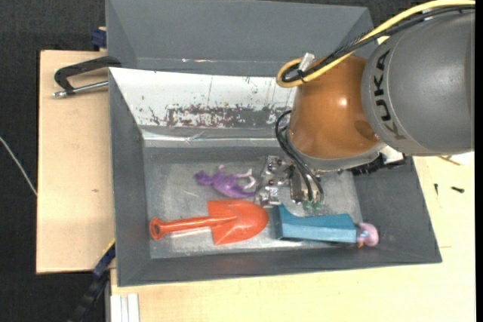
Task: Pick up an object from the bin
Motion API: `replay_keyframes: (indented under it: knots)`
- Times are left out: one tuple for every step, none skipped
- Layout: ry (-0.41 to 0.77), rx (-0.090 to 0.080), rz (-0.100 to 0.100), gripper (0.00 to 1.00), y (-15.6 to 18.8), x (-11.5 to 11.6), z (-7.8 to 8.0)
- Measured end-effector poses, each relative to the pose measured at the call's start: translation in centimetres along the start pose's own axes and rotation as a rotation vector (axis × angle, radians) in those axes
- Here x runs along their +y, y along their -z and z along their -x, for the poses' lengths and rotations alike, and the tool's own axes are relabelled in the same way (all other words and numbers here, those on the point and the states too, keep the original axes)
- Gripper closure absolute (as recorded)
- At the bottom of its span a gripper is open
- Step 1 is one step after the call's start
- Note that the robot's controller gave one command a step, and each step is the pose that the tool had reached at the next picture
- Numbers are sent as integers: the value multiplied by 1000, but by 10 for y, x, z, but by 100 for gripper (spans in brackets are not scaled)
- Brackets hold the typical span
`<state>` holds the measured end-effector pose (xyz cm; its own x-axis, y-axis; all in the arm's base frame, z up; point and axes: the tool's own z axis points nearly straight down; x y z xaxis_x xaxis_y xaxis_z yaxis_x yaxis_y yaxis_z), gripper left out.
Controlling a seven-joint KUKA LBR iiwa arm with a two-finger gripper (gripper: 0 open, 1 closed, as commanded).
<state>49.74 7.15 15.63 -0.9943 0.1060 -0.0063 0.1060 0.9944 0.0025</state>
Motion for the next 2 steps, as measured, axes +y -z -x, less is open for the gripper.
replay_keyframes:
  knots:
    - [-18,10,-3,100,38,23,12]
    - [-149,3,0,100,85,20,21]
